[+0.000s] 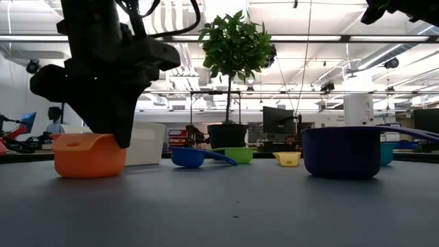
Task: Nest measuring cups in basket
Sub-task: Stack the orange measuring cup on top of the violet measuring cup
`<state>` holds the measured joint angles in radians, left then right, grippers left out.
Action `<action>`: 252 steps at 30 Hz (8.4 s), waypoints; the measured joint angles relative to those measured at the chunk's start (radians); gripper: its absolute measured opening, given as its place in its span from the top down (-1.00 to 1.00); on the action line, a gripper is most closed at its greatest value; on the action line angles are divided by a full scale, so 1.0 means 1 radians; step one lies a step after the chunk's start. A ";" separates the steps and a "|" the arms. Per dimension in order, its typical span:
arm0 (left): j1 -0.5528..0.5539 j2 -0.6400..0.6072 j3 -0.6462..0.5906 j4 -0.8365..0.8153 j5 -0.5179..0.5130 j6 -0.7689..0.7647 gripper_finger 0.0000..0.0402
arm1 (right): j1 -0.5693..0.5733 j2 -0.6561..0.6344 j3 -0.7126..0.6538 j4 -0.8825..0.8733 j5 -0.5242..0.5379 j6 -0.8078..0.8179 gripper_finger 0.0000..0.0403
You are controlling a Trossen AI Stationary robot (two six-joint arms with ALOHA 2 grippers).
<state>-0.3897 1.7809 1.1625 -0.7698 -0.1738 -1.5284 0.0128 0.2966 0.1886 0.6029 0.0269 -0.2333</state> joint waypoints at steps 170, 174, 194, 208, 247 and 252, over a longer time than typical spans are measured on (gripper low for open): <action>-0.044 0.316 0.275 0.604 -0.307 1.432 1.00 | 0.193 -0.008 0.001 -0.610 -0.184 0.544 0.76; -0.044 0.335 0.278 0.621 -0.307 1.432 1.00 | 0.276 -0.005 0.001 -0.721 -0.094 0.629 0.76; -0.048 0.391 0.279 0.736 -0.280 1.387 1.00 | 0.533 0.296 -0.006 -0.785 0.139 0.943 0.76; -0.047 0.427 0.279 0.901 -0.253 1.404 1.00 | 0.535 0.581 0.029 -0.619 0.130 0.950 0.76; -0.046 0.483 0.279 1.068 -0.254 1.437 1.00 | 0.534 0.760 0.183 -0.702 0.158 0.841 0.76; -0.035 0.511 0.279 1.130 -0.254 1.442 1.00 | 0.534 0.760 0.182 -0.702 0.162 0.834 0.76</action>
<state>-0.4252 2.2917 1.4418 0.3606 -0.4274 -0.0867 0.5472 1.0565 0.3710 -0.0988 0.1888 0.6005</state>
